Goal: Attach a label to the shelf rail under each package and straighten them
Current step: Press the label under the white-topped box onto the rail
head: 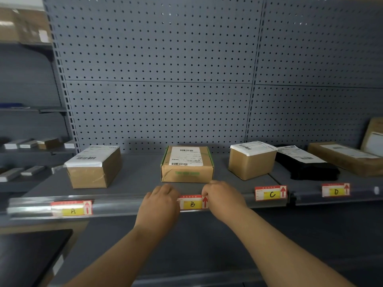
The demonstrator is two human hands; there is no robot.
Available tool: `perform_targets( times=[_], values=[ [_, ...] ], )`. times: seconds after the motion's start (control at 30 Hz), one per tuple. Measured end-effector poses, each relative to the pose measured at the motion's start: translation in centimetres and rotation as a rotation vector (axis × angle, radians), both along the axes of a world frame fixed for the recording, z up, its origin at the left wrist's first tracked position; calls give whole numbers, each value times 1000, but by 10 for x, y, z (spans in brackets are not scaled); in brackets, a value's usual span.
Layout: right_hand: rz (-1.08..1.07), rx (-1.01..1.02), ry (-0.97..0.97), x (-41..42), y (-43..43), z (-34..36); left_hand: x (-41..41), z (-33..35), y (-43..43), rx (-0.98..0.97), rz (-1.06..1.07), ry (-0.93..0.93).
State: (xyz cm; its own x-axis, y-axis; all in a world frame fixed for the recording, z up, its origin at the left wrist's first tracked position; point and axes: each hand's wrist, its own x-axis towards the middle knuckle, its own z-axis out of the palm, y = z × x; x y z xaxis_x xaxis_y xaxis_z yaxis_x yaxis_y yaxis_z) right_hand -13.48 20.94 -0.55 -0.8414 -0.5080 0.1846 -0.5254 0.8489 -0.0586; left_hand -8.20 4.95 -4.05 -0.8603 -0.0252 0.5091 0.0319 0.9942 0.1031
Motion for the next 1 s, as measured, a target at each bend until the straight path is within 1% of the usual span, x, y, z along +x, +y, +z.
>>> perform_targets(
  times=[0.13,0.27,0.4,0.57,0.67,0.73,0.83,1.0],
  values=[
    [32,-18,-15,1,5,-1,1,3,1,-6,5,-19],
    [46,-146,-61,0,21,3,0,9,6,-38,21,-7],
    [7,-214,-39,-9,47,12,-8,13,31,-95,-29,32],
    [-65,-226,24,-24,95,17,-29,18,84,-135,-85,15],
    [-119,-213,38,-37,127,17,-43,19,118,-97,-143,43],
    [-140,-202,37,-45,146,15,-52,19,138,-111,-153,36],
    [-139,-200,6,-55,171,13,-64,19,164,-109,-137,-6],
    [-71,-197,-29,-67,195,8,-77,12,185,-74,-94,-40]
  ],
)
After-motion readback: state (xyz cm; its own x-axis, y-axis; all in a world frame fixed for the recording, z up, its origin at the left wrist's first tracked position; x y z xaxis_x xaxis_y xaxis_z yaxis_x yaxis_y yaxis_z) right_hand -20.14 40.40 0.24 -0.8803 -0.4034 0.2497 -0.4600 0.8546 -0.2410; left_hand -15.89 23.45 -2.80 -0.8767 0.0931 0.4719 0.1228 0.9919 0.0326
